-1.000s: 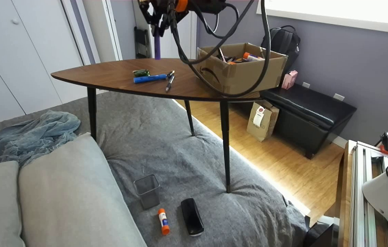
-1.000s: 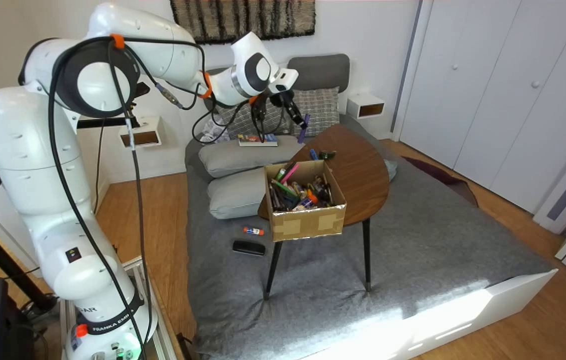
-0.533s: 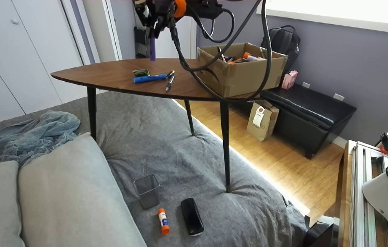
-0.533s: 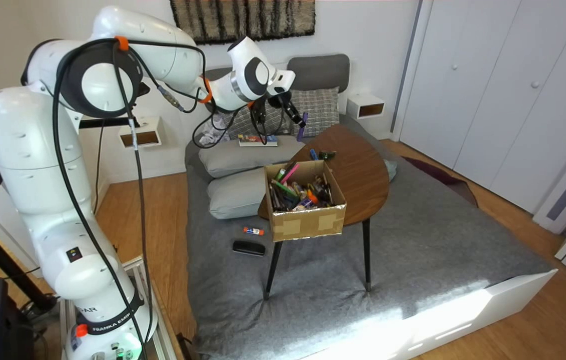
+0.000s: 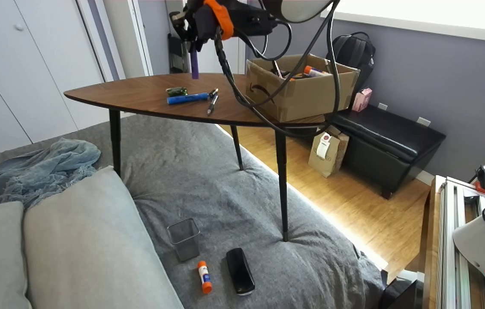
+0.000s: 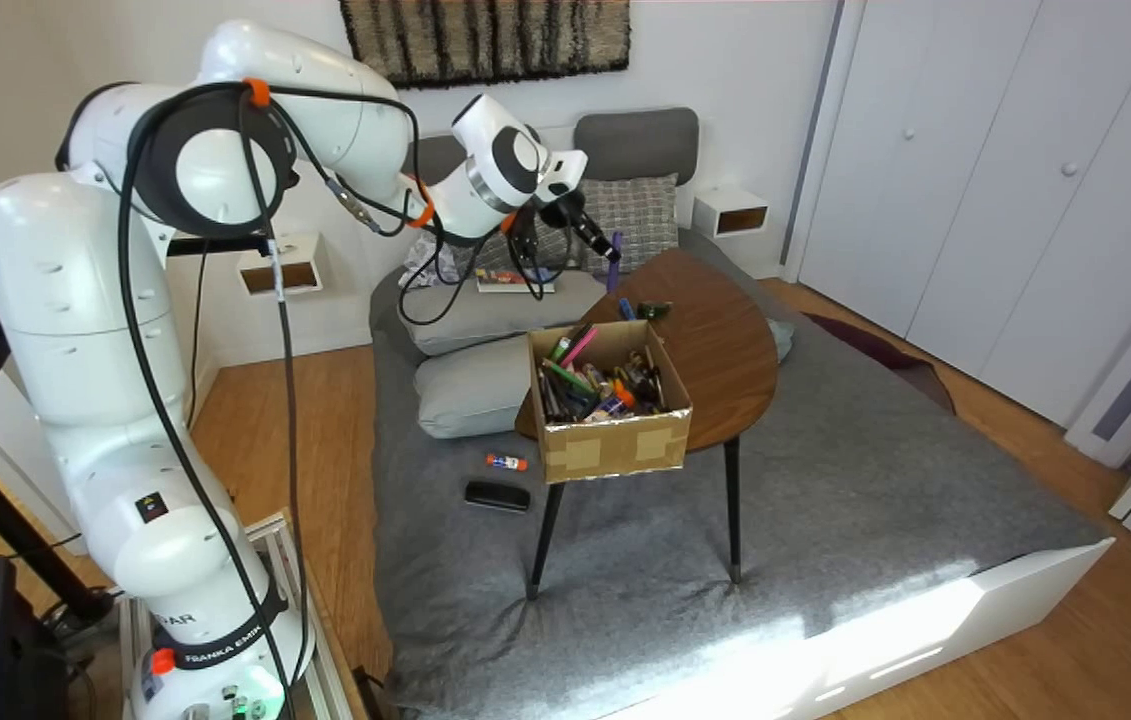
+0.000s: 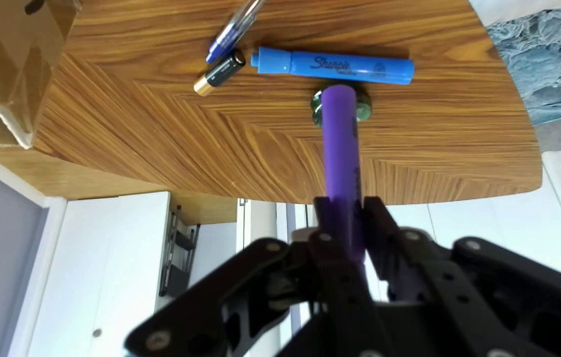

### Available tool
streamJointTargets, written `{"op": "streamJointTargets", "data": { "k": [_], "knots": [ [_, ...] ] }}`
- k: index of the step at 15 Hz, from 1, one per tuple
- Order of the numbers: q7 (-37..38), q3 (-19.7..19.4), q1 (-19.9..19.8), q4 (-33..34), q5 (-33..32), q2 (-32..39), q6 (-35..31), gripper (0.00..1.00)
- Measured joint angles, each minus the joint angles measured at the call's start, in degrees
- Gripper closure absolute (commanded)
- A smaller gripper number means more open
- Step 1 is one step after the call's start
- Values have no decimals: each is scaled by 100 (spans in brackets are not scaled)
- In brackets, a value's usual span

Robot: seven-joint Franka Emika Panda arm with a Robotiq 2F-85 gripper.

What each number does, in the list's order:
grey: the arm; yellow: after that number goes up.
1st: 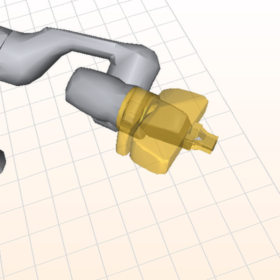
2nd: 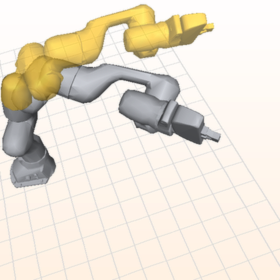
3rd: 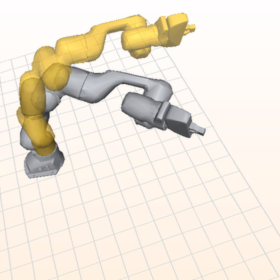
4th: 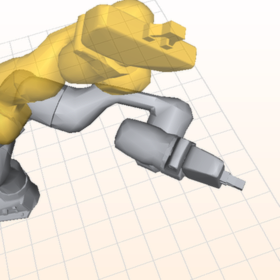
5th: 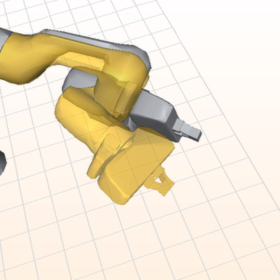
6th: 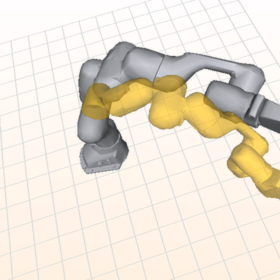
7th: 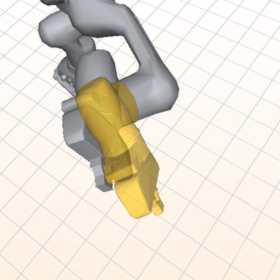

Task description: Remove a purple marker from the cardboard box and place it vertically on the table

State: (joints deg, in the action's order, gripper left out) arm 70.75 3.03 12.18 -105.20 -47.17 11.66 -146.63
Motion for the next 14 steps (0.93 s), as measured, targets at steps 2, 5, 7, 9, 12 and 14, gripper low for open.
{"op": "streamJointTargets", "data": {
  "k": [2, 5, 7, 9, 12, 14],
  "knots": [
    [383, -4, 34, -66, -424, 79, -57, 95],
    [1119, -14, 102, -121, -1108, 221, -203, 95],
    [1627, -21, 145, -120, -1536, 316, -247, 95],
    [2039, -22, 176, -119, -1840, 396, -250, 95],
    [2472, -22, 203, -118, -2094, 495, -250, 95],
    [2638, -20, 218, -118, -2152, 546, -250, 95]
  ]
}}
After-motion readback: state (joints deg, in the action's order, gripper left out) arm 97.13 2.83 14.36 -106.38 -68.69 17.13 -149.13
